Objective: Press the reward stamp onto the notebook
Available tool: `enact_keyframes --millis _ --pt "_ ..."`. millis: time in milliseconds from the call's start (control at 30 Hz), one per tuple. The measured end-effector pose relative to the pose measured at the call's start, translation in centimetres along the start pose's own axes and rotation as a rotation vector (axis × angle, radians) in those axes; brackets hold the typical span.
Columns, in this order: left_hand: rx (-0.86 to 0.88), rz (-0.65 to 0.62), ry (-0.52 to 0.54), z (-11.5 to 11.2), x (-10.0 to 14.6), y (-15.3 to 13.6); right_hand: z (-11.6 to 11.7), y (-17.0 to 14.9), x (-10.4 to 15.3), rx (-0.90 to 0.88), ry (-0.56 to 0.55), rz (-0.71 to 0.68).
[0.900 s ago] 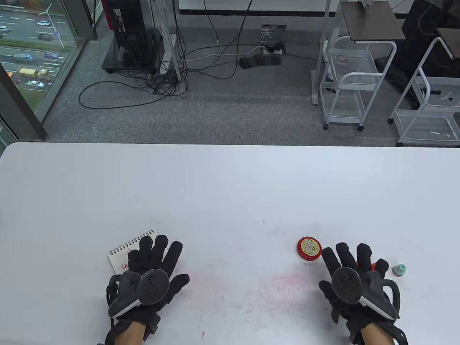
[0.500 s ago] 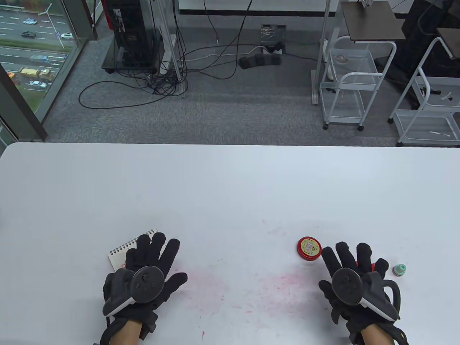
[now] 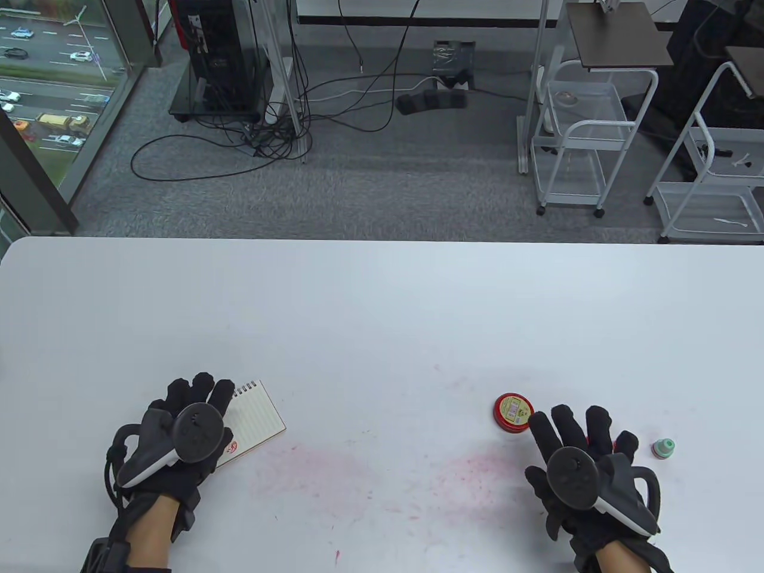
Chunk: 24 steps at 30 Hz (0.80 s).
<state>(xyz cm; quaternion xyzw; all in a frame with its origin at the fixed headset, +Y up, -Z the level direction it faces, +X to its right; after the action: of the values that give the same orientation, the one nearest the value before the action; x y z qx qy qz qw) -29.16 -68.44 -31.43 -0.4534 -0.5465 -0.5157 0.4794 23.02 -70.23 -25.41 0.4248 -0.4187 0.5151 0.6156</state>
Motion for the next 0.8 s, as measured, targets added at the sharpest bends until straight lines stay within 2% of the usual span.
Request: enact_keyframes --millis 67,233,300,433,500,600,800 --pt "0.038 0.036 -0.03 -0.9 -0.9 -0.8 -0.2 -0.2 0.1 -0.016 -0.013 0.01" --pt "0.003 0.088 -0.109 -3.3 -3.0 -2.0 -0.3 -0.8 0.1 -0.05 -0.015 0.022" --pt "0.012 0.113 -0.173 -4.7 -3.7 -2.3 -0.3 -1.1 0.1 -0.056 -0.014 0.033" --pt "0.004 0.139 -0.242 -6.3 -4.6 -2.8 -0.2 -1.2 -0.1 -0.056 -0.005 0.047" --pt "-0.024 0.113 -0.231 -6.7 -5.0 -2.7 -0.1 -1.2 -0.2 -0.053 0.003 0.048" --pt "0.026 0.14 -0.29 -7.0 -5.3 -2.6 0.0 -1.2 -0.3 -0.048 0.009 0.05" --pt "-0.036 0.117 -0.358 -7.3 -6.5 -2.0 0.0 -1.1 -0.2 -0.043 0.02 0.057"
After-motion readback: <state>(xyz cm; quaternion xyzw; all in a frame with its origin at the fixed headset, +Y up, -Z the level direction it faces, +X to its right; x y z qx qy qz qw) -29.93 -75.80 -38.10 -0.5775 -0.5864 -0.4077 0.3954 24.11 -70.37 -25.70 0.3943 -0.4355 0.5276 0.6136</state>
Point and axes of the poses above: the tracker on the back of each hand, its own y axis roughly to the thumb side, its own x axis roughly from the fingertips to the wrist, z = x × y, the point moved 4 cm from there along -x, roughly from the wrist to the fingertips, and after that the axes turned 10 degrees about y, right-handed, at the moved point
